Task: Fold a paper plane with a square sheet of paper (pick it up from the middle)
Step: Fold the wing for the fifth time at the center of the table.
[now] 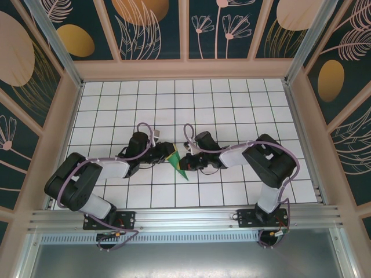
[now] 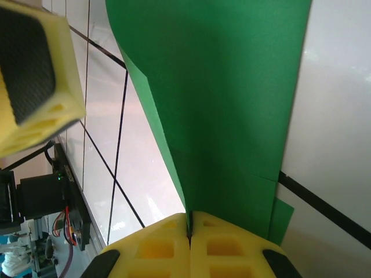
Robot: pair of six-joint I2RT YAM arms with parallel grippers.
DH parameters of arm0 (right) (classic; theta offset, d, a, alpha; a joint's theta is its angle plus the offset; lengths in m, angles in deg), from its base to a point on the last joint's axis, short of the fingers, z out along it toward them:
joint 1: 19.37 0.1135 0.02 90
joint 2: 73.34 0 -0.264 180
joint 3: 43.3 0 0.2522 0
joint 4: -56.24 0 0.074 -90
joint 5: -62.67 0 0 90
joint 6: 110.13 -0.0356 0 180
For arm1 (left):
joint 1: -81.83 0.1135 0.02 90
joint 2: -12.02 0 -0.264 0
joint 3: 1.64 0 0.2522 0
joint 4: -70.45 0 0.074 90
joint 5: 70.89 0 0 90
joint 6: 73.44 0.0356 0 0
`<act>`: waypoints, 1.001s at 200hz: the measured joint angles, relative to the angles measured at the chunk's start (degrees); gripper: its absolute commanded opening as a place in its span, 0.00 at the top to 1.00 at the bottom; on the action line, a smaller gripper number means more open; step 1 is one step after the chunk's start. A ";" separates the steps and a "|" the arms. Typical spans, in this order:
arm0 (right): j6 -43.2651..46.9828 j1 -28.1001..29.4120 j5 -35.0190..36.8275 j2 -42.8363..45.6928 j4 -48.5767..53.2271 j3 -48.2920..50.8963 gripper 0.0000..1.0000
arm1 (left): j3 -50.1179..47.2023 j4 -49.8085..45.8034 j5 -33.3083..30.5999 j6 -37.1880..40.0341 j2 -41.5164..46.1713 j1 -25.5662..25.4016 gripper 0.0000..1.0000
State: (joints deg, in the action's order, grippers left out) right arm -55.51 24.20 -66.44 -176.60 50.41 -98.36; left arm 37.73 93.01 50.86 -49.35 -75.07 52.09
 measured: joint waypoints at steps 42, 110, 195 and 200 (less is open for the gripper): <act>-1.49 -0.04 -0.81 -2.16 -1.77 -0.07 1.00 | -0.33 3.82 0.81 -1.49 -4.59 -0.20 0.69; -2.75 -0.09 -1.14 -2.69 -3.15 -0.11 0.91 | -0.35 8.98 1.18 -2.54 -9.60 -0.28 0.70; 3.04 0.02 4.17 1.68 5.25 -0.83 0.81 | -0.44 11.47 0.61 -2.51 -12.68 -0.28 0.71; 3.34 0.04 4.44 1.68 5.70 -0.83 0.81 | -0.44 11.47 0.61 -2.51 -12.68 -0.28 0.72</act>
State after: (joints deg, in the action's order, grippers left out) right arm -52.16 24.24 -62.01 -174.92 56.11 -99.19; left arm 37.29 104.48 51.47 -51.86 -87.74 51.81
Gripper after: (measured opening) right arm 0.191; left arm 0.285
